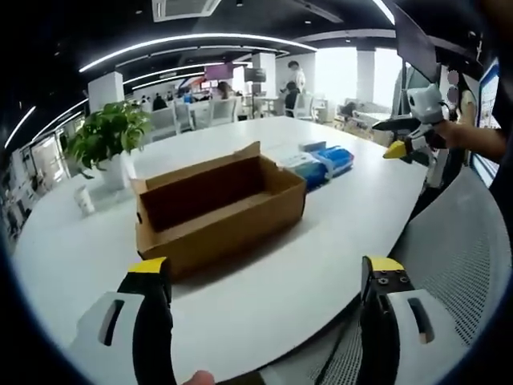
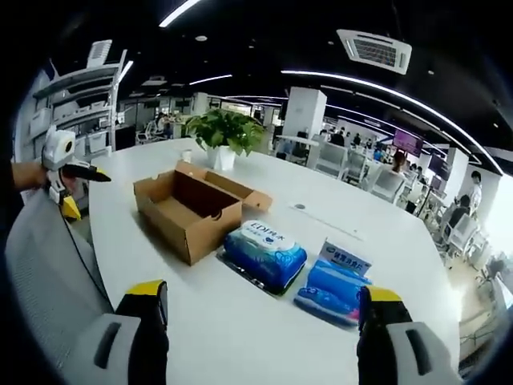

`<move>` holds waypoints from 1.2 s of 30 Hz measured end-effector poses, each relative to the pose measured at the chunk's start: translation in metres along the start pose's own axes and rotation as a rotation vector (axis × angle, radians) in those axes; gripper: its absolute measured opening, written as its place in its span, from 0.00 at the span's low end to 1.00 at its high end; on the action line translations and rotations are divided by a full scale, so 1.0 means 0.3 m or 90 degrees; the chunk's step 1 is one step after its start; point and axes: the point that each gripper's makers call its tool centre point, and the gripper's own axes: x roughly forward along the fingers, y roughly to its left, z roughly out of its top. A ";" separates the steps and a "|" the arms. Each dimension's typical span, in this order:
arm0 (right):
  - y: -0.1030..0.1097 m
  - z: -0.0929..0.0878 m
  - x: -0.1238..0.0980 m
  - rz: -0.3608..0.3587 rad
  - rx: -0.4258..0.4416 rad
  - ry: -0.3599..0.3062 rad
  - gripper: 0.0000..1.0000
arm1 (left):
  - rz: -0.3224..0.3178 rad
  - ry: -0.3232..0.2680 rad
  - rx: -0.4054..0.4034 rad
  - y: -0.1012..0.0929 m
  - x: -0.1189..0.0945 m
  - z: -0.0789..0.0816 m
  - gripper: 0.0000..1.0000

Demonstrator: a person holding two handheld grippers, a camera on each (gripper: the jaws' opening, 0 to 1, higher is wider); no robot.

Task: Operate the shoe box by opening the lid, removing the specified soft item, and placing it in the target area until the item is outside and the box remains undamaged.

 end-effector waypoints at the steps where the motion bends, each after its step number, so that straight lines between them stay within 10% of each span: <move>1: 0.005 0.001 -0.002 0.000 0.001 -0.001 0.99 | 0.000 0.000 0.001 0.007 -0.001 0.004 0.97; 36: 0.144 -0.043 -0.081 -0.015 0.058 -0.015 0.99 | -0.017 0.068 0.102 0.330 0.102 0.172 0.84</move>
